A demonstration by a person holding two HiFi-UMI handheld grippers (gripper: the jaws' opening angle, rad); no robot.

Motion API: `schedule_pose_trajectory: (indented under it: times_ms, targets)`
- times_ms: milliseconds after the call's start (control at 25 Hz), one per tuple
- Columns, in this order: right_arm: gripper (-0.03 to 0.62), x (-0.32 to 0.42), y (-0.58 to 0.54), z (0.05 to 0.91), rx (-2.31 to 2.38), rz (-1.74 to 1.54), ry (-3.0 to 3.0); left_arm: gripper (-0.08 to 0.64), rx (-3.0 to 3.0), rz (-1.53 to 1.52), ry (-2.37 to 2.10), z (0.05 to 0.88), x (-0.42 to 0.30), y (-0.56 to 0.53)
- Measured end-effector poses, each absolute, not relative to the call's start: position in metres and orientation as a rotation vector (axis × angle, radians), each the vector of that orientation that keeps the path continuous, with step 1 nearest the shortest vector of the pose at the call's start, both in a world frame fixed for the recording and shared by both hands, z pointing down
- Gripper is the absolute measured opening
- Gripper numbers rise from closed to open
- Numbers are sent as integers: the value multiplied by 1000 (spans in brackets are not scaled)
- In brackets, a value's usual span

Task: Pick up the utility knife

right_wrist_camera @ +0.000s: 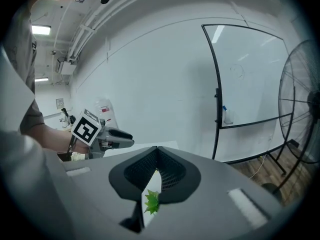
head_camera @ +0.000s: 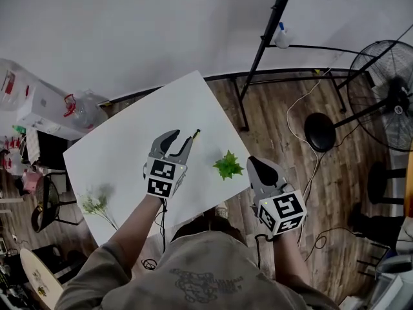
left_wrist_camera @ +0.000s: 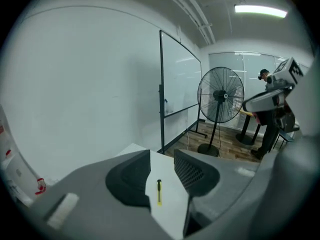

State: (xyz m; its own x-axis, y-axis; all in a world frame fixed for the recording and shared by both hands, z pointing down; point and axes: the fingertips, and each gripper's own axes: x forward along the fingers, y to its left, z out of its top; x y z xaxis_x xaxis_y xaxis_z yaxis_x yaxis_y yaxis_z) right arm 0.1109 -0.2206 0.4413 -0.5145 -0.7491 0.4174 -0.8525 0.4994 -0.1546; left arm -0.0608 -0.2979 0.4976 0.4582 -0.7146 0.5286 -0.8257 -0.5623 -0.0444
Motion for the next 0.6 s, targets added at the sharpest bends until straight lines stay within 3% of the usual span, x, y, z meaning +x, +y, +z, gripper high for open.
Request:
schedule_pose_trajectory:
  times_ms: [600]
  targets:
    - [29, 99, -226, 517, 1277, 662, -2330, 150, 2308, 1051, -1061, 671, -48, -330]
